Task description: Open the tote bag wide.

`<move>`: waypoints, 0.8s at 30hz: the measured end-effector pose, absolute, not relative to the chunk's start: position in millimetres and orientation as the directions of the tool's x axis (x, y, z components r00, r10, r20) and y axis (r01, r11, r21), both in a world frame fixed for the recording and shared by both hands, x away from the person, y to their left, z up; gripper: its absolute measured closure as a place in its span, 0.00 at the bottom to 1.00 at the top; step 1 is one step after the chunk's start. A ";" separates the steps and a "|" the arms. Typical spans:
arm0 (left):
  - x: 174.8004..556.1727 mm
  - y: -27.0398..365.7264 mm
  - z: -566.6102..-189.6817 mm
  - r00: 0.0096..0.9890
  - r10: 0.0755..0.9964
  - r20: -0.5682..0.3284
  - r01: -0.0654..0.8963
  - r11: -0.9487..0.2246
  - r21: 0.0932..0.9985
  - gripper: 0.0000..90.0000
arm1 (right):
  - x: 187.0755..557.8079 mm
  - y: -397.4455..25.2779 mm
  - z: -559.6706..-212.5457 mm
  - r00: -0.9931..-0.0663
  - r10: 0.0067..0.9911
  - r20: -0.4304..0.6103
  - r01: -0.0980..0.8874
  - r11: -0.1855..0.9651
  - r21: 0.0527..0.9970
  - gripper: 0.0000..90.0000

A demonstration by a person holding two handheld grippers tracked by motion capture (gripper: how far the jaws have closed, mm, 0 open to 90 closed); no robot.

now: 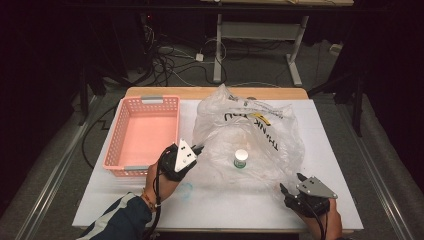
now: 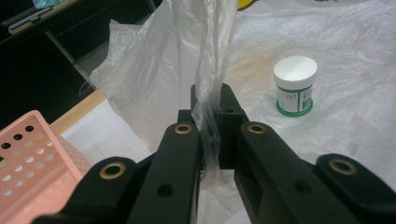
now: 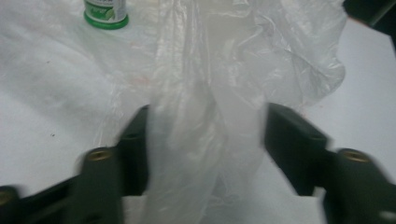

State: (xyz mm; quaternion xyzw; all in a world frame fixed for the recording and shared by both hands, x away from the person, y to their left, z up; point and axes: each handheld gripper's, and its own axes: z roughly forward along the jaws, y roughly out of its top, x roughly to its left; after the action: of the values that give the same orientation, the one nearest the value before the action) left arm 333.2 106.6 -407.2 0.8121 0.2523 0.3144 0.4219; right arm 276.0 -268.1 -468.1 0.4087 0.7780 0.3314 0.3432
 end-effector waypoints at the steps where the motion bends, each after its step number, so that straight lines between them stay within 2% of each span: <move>1: 333.5 106.2 -407.8 0.676 0.674 0.298 0.144 -0.518 0.843 0.97 | 276.6 -268.7 -468.3 -0.444 0.859 -0.255 0.413 0.449 0.792 0.59; 4: 334.1 105.1 -409.0 0.678 0.671 0.301 0.146 -0.524 0.839 0.97 | 276.8 -269.7 -465.8 -0.439 0.857 -0.270 0.384 0.451 0.806 0.70; 7: 334.3 104.7 -408.6 0.678 0.671 0.301 0.143 -0.522 0.841 0.97 | 276.4 -271.6 -461.2 -0.423 0.864 -0.272 0.354 0.434 0.829 0.75; 8: 334.3 104.6 -408.3 0.677 0.671 0.303 0.142 -0.523 0.841 0.97 | 275.7 -273.0 -457.2 -0.404 0.869 -0.286 0.319 0.427 0.846 0.75; 11: 333.6 104.8 -407.1 0.675 0.671 0.306 0.135 -0.521 0.843 0.97 | 275.9 -274.5 -453.7 -0.378 0.876 -0.298 0.274 0.414 0.868 0.66; 12: 333.6 104.8 -407.1 0.675 0.671 0.306 0.135 -0.521 0.843 0.97 | 275.9 -274.5 -453.7 -0.378 0.876 -0.298 0.274 0.414 0.868 0.66; 19: 332.3 104.7 -405.1 0.679 0.666 0.309 0.127 -0.520 0.844 0.97 | 280.1 -274.2 -446.4 -0.366 0.871 -0.327 0.189 0.414 0.890 0.83; 20: 332.4 104.8 -404.7 0.679 0.667 0.309 0.126 -0.520 0.845 0.97 | 280.2 -273.9 -443.0 -0.363 0.872 -0.329 0.169 0.409 0.897 0.92; 24: 332.5 105.5 -402.5 0.672 0.674 0.306 0.122 -0.508 0.852 0.97 | 280.4 -273.6 -437.2 -0.350 0.874 -0.336 0.139 0.404 0.904 0.97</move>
State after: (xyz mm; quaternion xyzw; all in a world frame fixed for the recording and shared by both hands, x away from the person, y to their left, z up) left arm 332.5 105.5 -402.5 0.8069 0.2466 0.3211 0.4301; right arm 280.4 -273.6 -437.2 0.3567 0.7101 0.4134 0.4446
